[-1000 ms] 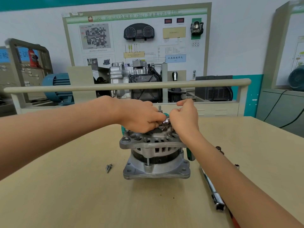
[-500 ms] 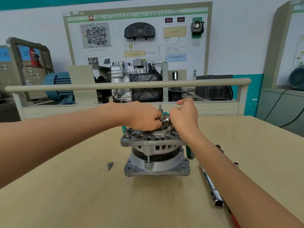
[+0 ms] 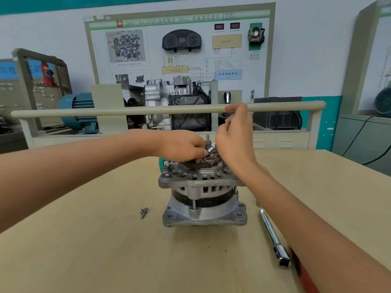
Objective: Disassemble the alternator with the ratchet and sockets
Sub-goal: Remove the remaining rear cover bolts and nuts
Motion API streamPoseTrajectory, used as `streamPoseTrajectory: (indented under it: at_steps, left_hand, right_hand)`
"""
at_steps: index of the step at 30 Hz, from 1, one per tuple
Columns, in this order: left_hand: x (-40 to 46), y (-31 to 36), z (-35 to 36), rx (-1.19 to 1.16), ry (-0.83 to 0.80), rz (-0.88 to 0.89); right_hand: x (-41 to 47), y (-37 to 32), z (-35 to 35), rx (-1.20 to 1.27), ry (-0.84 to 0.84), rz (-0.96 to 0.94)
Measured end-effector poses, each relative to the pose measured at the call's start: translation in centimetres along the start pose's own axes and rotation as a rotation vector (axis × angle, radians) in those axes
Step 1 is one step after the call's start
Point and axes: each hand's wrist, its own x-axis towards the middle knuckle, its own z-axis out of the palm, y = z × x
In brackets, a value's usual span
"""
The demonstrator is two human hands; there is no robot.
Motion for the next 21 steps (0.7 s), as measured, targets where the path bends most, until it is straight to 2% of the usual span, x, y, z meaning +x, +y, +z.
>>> streamPoseTrajectory:
  at_steps: [5, 9, 16, 21]
  left_hand:
    - [-1.3, -1.8, 0.9, -0.428, 0.176, 0.01]
    - [-1.4, -2.1, 2.0, -0.614, 0.241, -0.015]
    - [-1.5, -2.1, 3.7, -0.827, 0.281, 0.041]
    - [-1.4, -2.0, 4.3, -0.924, 0.324, 0.022]
  right_hand:
    - [0.8, -0.5, 0.6, -0.103, -0.084, -0.267]
    - [0.5, -0.5, 1.4, -0.213, -0.138, -0.429]
    - [0.4, -0.5, 1.1, -0.216, -0.132, -0.529]
    - [0.6, -0.7, 1.1, -0.159, -0.084, -0.503]
